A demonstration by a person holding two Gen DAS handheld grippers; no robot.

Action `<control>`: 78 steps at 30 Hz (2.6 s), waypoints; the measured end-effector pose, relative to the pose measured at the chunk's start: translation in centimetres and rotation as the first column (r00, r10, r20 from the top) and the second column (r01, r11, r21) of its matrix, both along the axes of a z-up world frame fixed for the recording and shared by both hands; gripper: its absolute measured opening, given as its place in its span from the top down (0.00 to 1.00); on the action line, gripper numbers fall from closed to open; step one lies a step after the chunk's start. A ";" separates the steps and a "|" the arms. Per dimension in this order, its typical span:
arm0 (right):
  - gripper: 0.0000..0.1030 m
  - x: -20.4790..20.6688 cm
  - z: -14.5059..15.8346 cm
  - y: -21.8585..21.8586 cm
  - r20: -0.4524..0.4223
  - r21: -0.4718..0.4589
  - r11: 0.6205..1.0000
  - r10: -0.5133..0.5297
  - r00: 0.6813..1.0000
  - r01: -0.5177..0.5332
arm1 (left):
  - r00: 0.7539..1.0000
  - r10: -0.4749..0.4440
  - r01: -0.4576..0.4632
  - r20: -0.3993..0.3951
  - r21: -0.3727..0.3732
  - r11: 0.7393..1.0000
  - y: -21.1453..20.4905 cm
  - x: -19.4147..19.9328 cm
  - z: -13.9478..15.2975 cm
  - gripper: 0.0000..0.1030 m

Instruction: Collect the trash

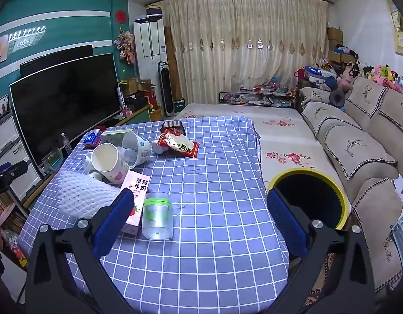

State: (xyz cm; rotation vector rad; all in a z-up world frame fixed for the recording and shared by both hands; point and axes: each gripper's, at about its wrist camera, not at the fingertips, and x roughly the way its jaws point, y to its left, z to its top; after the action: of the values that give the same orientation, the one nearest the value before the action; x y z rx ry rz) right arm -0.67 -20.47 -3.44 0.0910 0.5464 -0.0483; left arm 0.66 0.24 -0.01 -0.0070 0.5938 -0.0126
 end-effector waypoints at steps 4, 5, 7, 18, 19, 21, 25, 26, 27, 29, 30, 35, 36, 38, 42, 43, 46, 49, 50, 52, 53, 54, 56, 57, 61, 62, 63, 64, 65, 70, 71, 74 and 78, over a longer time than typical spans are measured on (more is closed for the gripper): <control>0.06 0.1 0.0 -0.1 -0.010 0.005 1.000 -0.002 1.000 0.002 | 1.000 0.001 -0.001 -0.001 0.003 1.000 -0.8 -0.3 -0.5 0.04; 0.06 0.1 0.0 -0.1 -0.010 0.005 1.000 -0.002 1.000 0.003 | 1.000 0.000 0.000 -0.001 0.003 1.000 -0.8 -0.3 -0.5 0.04; 0.06 0.0 0.0 -0.1 -0.009 0.005 1.000 -0.002 1.000 0.002 | 1.000 0.001 -0.001 -0.001 0.005 1.000 -0.8 -0.2 -0.6 0.04; 0.06 -0.1 0.1 -0.1 -0.008 0.004 1.000 0.000 1.000 0.000 | 1.000 -0.002 0.002 -0.004 0.007 1.000 -0.8 -0.1 -0.8 0.04; 0.06 -0.1 0.1 -0.1 -0.009 0.003 1.000 0.000 1.000 0.000 | 1.000 -0.004 0.004 -0.004 0.008 1.000 -0.8 -0.1 -0.9 0.04; 0.06 -0.1 0.2 -0.2 -0.009 0.004 1.000 0.000 1.000 0.000 | 1.000 -0.005 0.005 -0.005 0.012 1.000 -1.0 0.0 -0.9 0.04; 0.06 -0.1 0.1 -0.2 -0.010 0.004 1.000 0.001 1.000 -0.001 | 1.000 -0.008 0.008 -0.010 0.013 1.000 -1.1 0.0 -1.0 0.04; 0.06 -0.1 0.0 -0.1 -0.010 0.004 1.000 0.000 1.000 0.000 | 1.000 -0.009 0.009 -0.010 0.013 1.000 -1.0 0.0 -0.9 0.04; 0.06 -0.1 -0.1 0.0 -0.010 0.004 1.000 0.000 1.000 0.000 | 1.000 -0.009 0.010 -0.010 0.012 1.000 -1.0 0.0 -0.9 0.04; 0.06 -0.1 -0.1 -0.1 -0.011 0.004 1.000 0.001 1.000 -0.001 | 1.000 -0.009 0.009 -0.009 0.013 1.000 -1.1 -0.1 -0.8 0.04; 0.06 -0.1 -0.1 0.0 -0.012 0.004 1.000 0.001 1.000 0.000 | 1.000 -0.009 0.009 -0.010 0.013 1.000 -1.1 -0.1 -0.8 0.04; 0.06 0.2 -0.1 0.0 -0.013 0.002 1.000 0.001 1.000 -0.001 | 1.000 -0.010 0.010 -0.010 0.012 1.000 -1.1 -0.1 -0.8 0.04; 0.06 0.2 -0.1 0.0 -0.013 0.003 1.000 0.002 1.000 -0.002 | 1.000 -0.011 0.011 -0.010 0.012 1.000 -1.1 -0.1 -0.9 0.04; 0.06 0.2 -0.1 0.1 -0.014 0.002 1.000 0.002 1.000 -0.002 | 1.000 -0.011 0.011 -0.012 0.013 1.000 -1.2 -0.1 -0.9 0.04; 0.06 0.2 -0.1 0.0 -0.015 0.001 1.000 0.002 1.000 -0.002 | 1.000 -0.013 0.013 -0.014 0.010 1.000 -1.3 -0.1 -0.9 0.04; 0.06 0.2 -0.1 0.0 -0.016 0.002 1.000 0.002 1.000 -0.002 | 1.000 -0.013 0.013 -0.016 0.012 1.000 -1.4 -0.1 -1.0 0.04; 0.06 0.5 -0.7 0.5 -0.018 0.004 1.000 0.003 1.000 -0.003 | 1.000 -0.016 0.017 -0.018 0.013 1.000 -1.6 0.0 -1.1 0.04; 0.06 0.5 -0.7 0.4 -0.019 0.005 1.000 0.002 1.000 -0.002 | 1.000 -0.017 0.017 -0.019 0.013 1.000 -1.4 0.0 -1.1 0.04; 0.06 0.5 -0.8 0.5 -0.019 0.005 1.000 0.002 1.000 -0.002 | 1.000 -0.016 0.017 -0.020 0.013 1.000 -1.3 0.0 -1.1 0.04; 0.06 0.5 -0.8 0.5 -0.019 0.005 1.000 0.003 1.000 -0.003 | 1.000 -0.017 0.018 -0.021 0.013 1.000 -1.4 0.0 -1.1 0.04; 0.06 0.5 -0.8 0.5 -0.019 0.005 1.000 0.002 1.000 -0.002 | 1.000 -0.017 0.018 -0.022 0.013 1.000 -1.4 0.0 -1.2 0.04; 0.06 0.5 -0.8 0.5 -0.019 0.005 1.000 0.003 1.000 -0.003 | 1.000 -0.018 0.018 -0.023 0.013 1.000 -1.3 0.1 -1.2 0.04; 0.06 0.6 -0.8 0.4 -0.019 0.004 1.000 0.002 1.000 -0.002 | 1.000 -0.017 0.018 -0.025 0.014 1.000 -1.3 0.1 -1.3 0.04; 0.06 0.6 -0.8 0.5 -0.020 0.004 1.000 0.002 1.000 -0.002 | 1.000 -0.018 0.019 -0.026 0.013 1.000 -1.4 0.1 -1.2 0.04; 0.06 0.5 -0.9 0.4 -0.019 0.006 1.000 0.002 1.000 -0.002 | 0.999 -0.020 0.020 -0.027 0.014 1.000 -1.4 0.1 -1.2 0.04; 0.06 0.5 -0.9 0.4 -0.019 0.006 1.000 0.001 1.000 -0.001 | 0.999 -0.020 0.020 -0.028 0.013 1.000 -1.4 0.1 -1.3 0.04; 0.06 0.5 -0.9 0.4 -0.020 0.006 1.000 0.002 1.000 -0.002 | 0.999 -0.019 0.019 -0.027 0.012 1.000 -1.4 0.1 -1.3 0.04; 0.06 0.5 -0.9 0.4 -0.020 0.005 1.000 0.002 1.000 -0.002 | 0.999 -0.019 0.020 -0.027 0.013 1.000 -1.4 0.1 -1.3 0.04; 0.06 0.5 -0.9 0.4 -0.021 0.005 1.000 0.003 1.000 -0.003 | 0.999 -0.020 0.020 -0.029 0.013 1.000 -1.4 0.1 -1.3 0.04; 0.06 0.6 -1.0 0.4 -0.022 0.006 1.000 0.002 1.000 -0.002 | 0.999 -0.020 0.021 -0.029 0.013 1.000 -1.5 0.1 -1.3 0.04; 0.06 0.6 -1.0 0.4 -0.023 0.006 1.000 0.002 1.000 -0.002 | 0.999 -0.020 0.020 -0.030 0.014 1.000 -1.5 0.1 -1.3 0.04; 0.06 0.6 -1.0 0.4 -0.022 0.006 1.000 0.002 1.000 -0.002 | 0.999 -0.020 0.020 -0.030 0.014 1.000 -1.4 0.1 -1.3 0.04; 0.06 0.7 -1.3 0.4 -0.026 0.007 1.000 0.001 1.000 -0.001 | 0.999 -0.021 0.021 -0.032 0.015 1.000 -1.5 0.2 -1.4 0.04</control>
State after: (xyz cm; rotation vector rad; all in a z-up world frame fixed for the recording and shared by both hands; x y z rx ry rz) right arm 0.00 -20.06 -4.70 0.0970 0.5722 -0.0469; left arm 0.90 -1.30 -1.45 0.0136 0.6257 -0.0285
